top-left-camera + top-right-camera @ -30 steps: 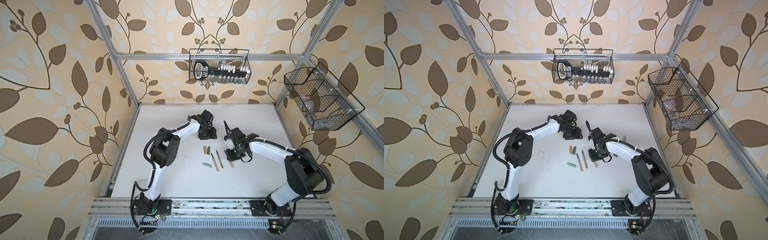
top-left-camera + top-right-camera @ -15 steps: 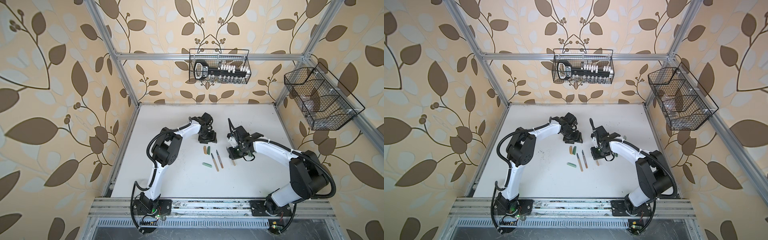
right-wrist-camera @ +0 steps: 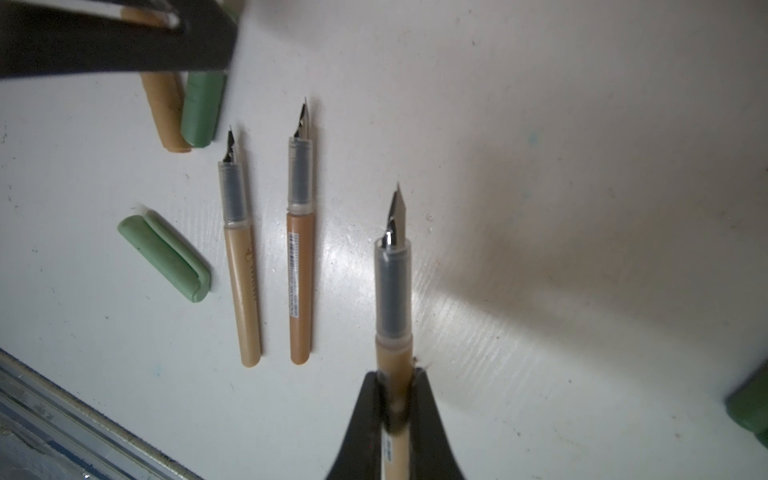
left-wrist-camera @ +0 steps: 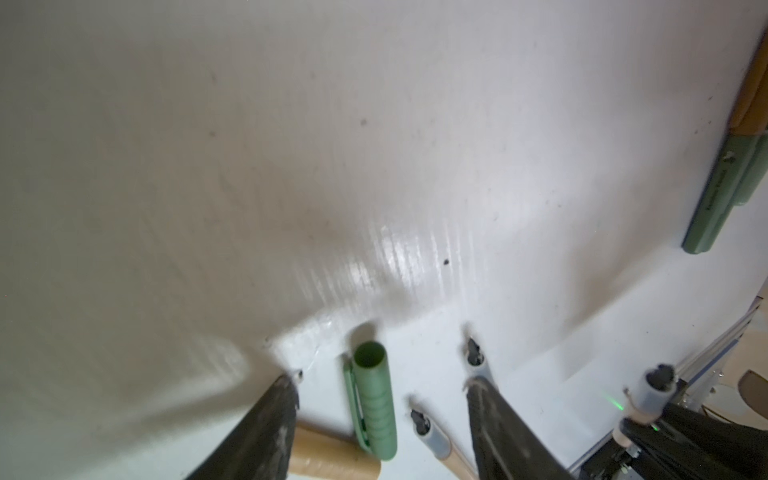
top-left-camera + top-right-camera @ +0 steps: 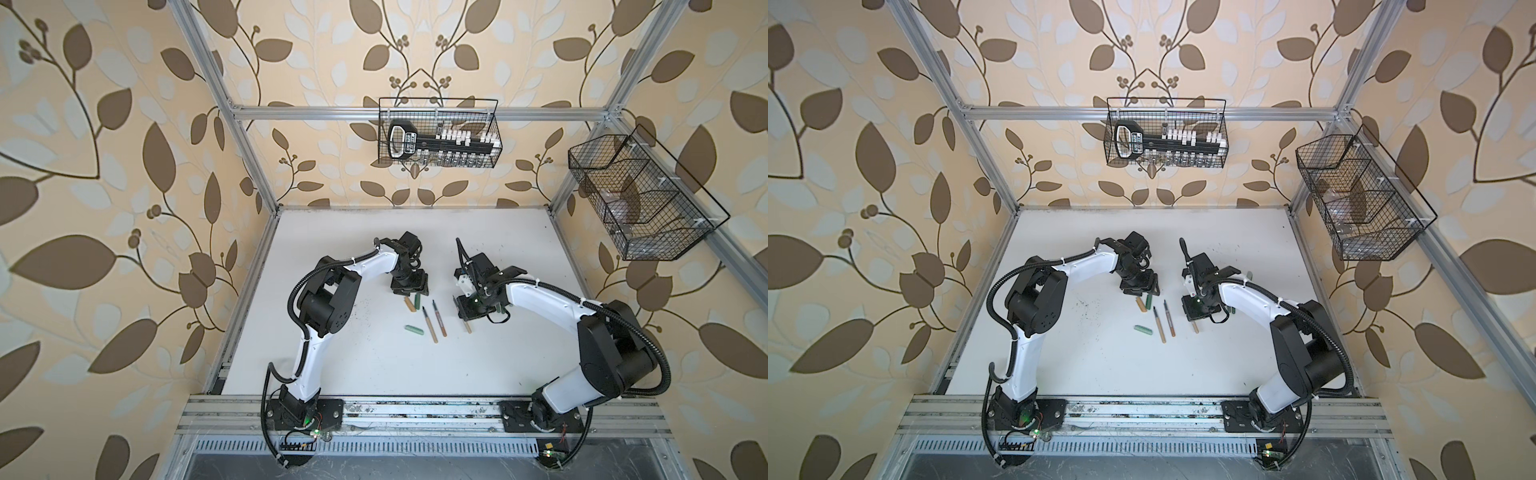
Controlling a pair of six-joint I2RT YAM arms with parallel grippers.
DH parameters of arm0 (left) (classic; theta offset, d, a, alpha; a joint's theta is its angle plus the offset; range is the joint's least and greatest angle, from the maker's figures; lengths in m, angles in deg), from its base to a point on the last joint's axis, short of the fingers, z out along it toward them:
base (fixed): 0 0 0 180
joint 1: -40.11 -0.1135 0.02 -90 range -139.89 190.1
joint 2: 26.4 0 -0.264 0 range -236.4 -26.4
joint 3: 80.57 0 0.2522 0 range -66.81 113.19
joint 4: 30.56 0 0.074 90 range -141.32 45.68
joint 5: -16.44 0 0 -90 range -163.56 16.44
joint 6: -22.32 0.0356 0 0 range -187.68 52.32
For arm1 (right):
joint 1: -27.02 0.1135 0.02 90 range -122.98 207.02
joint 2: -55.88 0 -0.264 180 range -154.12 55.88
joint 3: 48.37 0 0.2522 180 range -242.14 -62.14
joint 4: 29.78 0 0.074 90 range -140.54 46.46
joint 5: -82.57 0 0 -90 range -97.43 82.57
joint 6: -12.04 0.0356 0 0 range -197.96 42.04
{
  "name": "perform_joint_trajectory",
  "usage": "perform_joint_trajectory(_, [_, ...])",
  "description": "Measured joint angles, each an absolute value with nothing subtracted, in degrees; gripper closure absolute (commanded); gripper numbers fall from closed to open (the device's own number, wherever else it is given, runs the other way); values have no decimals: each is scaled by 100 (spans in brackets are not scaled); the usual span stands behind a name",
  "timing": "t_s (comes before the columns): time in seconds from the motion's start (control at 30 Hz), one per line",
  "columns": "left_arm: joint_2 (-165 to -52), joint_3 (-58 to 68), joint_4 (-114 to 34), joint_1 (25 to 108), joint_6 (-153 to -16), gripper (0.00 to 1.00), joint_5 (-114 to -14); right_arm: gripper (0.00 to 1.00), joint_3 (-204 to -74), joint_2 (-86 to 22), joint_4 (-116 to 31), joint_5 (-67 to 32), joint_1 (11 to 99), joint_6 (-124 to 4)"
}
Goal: Insert the pens into the pen caps
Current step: 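Grasp a tan cap from the table with the left gripper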
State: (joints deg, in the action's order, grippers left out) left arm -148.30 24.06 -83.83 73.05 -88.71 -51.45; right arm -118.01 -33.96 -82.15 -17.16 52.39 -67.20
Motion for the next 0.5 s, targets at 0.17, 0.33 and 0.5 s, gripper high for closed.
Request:
perform_joint_trajectory(0.17, [-14583,2045,-8498,7305,-8823,33,-5217,96,-11801,-3431,-8184,-1754,5239,-6755])
perform_joint_trajectory(0.33, [-14282,1600,-8533,7314,-8707,33,-5265,96,-11801,-3431,-8160,-1758,5239,-6757])
perform_joint_trajectory(0.5, [-14129,1381,-8634,7384,-8561,33,-5270,96,-11799,-3431,-8143,-1760,5239,-6757])
